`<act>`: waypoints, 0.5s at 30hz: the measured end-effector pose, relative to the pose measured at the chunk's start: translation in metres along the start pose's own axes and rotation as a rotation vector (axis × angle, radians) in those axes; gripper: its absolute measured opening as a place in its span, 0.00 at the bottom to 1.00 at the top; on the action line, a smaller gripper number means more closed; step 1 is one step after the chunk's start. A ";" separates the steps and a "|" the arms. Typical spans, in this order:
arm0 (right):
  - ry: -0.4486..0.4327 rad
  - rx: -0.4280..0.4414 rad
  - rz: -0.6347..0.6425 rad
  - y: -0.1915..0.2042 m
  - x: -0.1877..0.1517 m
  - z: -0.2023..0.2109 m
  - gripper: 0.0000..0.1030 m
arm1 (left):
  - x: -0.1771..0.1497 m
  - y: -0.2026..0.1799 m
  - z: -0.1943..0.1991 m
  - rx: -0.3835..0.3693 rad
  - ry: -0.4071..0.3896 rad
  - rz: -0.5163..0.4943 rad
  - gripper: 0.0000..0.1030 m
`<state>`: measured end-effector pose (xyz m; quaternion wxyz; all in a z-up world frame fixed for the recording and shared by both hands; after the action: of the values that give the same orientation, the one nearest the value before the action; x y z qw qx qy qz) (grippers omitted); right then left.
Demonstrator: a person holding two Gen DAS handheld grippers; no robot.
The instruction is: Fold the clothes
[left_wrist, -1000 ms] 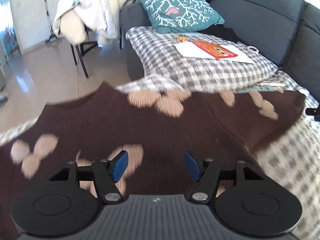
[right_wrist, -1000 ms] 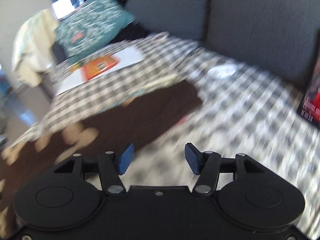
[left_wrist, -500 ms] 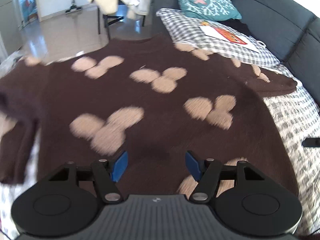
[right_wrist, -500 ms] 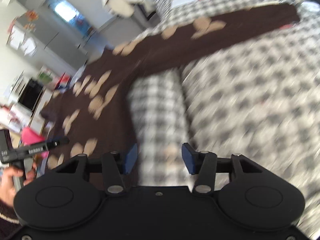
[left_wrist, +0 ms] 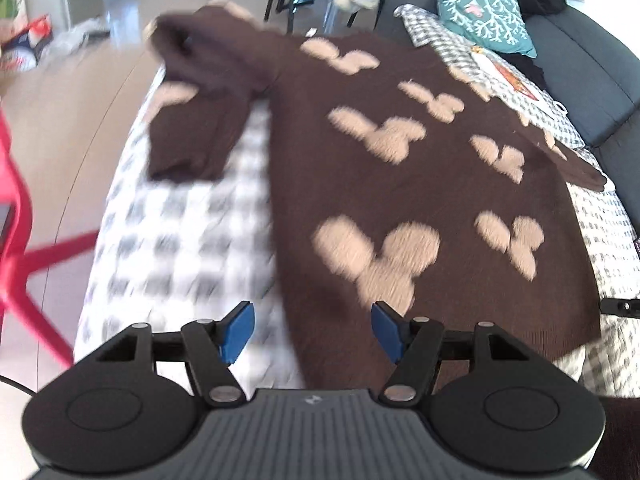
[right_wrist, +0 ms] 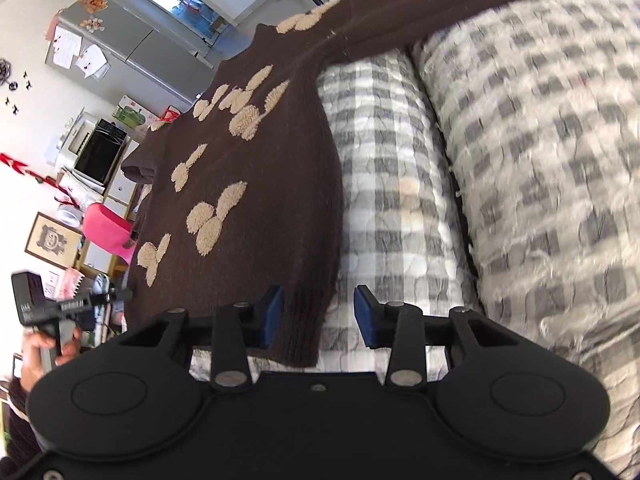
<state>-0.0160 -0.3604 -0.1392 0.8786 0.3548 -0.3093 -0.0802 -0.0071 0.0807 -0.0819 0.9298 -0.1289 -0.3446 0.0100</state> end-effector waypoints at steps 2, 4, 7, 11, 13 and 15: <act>0.011 0.027 -0.017 0.000 -0.005 -0.005 0.38 | -0.012 0.000 0.003 -0.075 0.030 0.056 0.61; 0.010 0.052 -0.026 0.004 -0.008 -0.011 0.37 | -0.022 -0.004 0.007 -0.145 0.043 0.096 0.52; -0.008 0.040 -0.010 0.006 -0.007 -0.013 0.15 | -0.032 -0.010 0.007 -0.165 0.048 0.112 0.31; -0.045 0.020 0.105 0.017 -0.006 -0.003 0.08 | -0.040 -0.017 0.008 -0.163 0.015 0.117 0.07; -0.065 0.021 0.139 0.024 -0.001 0.009 0.07 | -0.038 -0.021 0.013 -0.174 -0.009 0.107 0.06; -0.075 0.018 0.168 0.029 0.004 0.020 0.07 | -0.034 -0.029 0.022 -0.197 -0.038 0.094 0.06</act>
<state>-0.0273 -0.3520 -0.1062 0.8668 0.3324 -0.3714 -0.0165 -0.0498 0.0544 -0.0805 0.9045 -0.2354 -0.3550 0.0221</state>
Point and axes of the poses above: each gripper's, at about its wrist camera, not at the fingertips, and z roughly against the way its jaws point, y to its left, x to its top, the point moved 9 cm from there along -z, roughly the way its jaws point, and after that the axes turned 13 degrees about -y, right-handed, at the moved point
